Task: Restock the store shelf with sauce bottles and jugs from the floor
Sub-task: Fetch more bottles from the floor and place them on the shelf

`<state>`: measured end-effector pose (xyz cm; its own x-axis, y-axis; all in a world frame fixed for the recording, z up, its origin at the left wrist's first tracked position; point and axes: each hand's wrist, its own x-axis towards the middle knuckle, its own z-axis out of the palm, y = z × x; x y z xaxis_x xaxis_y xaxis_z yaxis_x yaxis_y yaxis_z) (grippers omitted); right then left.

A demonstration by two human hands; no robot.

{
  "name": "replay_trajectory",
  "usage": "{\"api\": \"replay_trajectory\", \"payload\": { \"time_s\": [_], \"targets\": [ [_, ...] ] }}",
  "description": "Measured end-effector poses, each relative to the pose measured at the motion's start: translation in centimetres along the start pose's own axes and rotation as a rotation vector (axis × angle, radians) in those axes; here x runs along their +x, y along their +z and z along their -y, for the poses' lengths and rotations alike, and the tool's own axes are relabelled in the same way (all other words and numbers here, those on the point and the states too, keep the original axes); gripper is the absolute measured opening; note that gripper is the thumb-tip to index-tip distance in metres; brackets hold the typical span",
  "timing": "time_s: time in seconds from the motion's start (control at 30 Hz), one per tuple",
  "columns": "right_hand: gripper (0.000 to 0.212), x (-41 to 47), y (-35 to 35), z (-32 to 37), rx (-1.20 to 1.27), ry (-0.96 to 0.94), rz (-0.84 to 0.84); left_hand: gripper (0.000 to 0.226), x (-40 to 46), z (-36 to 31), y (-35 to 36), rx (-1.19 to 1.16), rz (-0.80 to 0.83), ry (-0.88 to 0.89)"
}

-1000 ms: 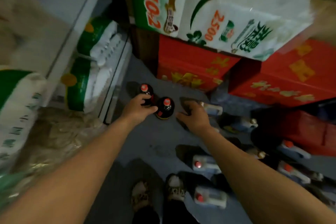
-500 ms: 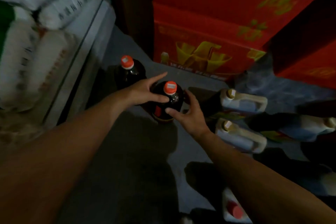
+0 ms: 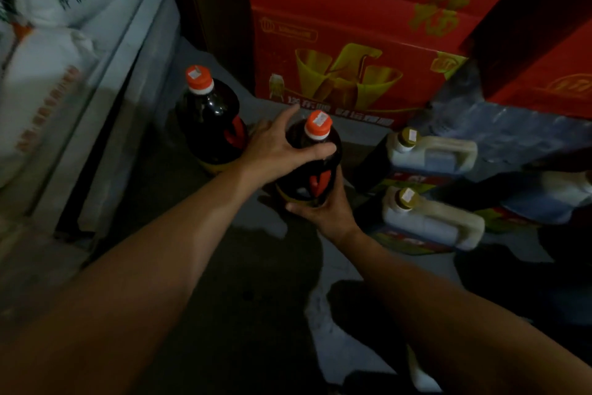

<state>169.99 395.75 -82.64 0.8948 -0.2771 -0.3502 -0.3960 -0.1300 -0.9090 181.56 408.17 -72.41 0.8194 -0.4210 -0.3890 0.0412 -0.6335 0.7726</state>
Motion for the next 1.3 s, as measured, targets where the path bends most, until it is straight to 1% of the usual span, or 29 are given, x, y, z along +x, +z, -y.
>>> {"api": "replay_trajectory", "payload": {
  "time_s": [0.07, 0.17, 0.23, 0.3, 0.37, 0.47, 0.5, 0.53, 0.6, 0.67, 0.73, 0.8, 0.9, 1.0, 1.13, 1.2, 1.3],
  "targets": [
    [0.131, 0.3, -0.1, -0.2, -0.018, -0.007, -0.006, 0.09, 0.2, 0.0, 0.2, -0.049, 0.005, -0.024],
    [0.125, 0.7, 0.0, 0.0, -0.017, -0.002, -0.038, 0.082, 0.0, -0.1, 0.1, -0.268, 0.001, -0.011],
    [0.123, 0.8, 0.0, -0.2, 0.001, 0.008, -0.03, 0.078, -0.3, -0.1, -0.2, -0.354, 0.003, -0.049],
    [0.116, 0.5, -0.1, -0.3, 0.038, 0.027, 0.002, 0.072, -0.6, -0.1, -0.5, -0.402, -0.024, -0.098],
    [0.098, 0.0, -0.3, -0.1, 0.086, 0.044, 0.047, 0.075, -0.8, -0.2, -0.8, -0.446, -0.03, -0.116],
    [0.07, -0.6, -0.4, -0.5, 0.16, 0.082, 0.168, 0.08, -1.0, 0.0, -1.7, -0.467, 0.054, -0.132],
    [0.067, -0.8, -0.4, -0.6, 0.191, 0.112, 0.213, 0.078, -1.1, 0.0, -2.0, -0.477, 0.095, -0.142],
    [0.069, -1.0, -0.4, -0.6, 0.218, 0.145, 0.249, 0.076, -0.9, 0.3, -2.4, -0.474, 0.129, -0.151],
    [0.081, -1.3, -0.1, -0.8, 0.262, 0.209, 0.302, 0.077, -0.7, 0.6, -3.1, -0.453, 0.182, -0.161],
    [0.082, -1.4, 0.0, -1.1, 0.321, 0.24, 0.334, 0.082, -0.4, 0.8, -3.3, -0.444, 0.207, -0.171],
    [0.08, -1.5, 0.1, -1.4, 0.37, 0.251, 0.369, 0.081, 0.1, 1.1, -3.3, -0.504, 0.214, -0.178],
    [0.087, -1.5, 0.0, -1.3, 0.403, 0.264, 0.381, 0.077, 0.4, 1.6, -3.6, -0.575, 0.231, -0.161],
    [0.096, -1.0, -0.4, -1.6, 0.437, 0.295, 0.386, 0.074, 1.1, 2.8, -3.9, -0.595, 0.276, -0.152],
    [0.092, -0.6, -0.6, -2.2, 0.457, 0.311, 0.363, 0.073, 1.6, 3.7, -3.4, -0.578, 0.228, -0.18],
    [0.097, -0.7, -0.2, -2.0, 0.515, 0.36, 0.341, 0.073, 1.7, 3.5, -2.6, -0.549, 0.144, -0.238],
    [0.095, -1.6, -0.2, -1.2, 0.524, 0.397, 0.318, 0.073, 1.3, 2.7, -2.6, -0.566, 0.114, -0.283],
    [0.097, -4.3, -1.1, 0.6, 0.553, 0.477, 0.291, 0.061, -0.7, 0.4, -3.0, -0.621, 0.101, -0.362]
  ]
}}
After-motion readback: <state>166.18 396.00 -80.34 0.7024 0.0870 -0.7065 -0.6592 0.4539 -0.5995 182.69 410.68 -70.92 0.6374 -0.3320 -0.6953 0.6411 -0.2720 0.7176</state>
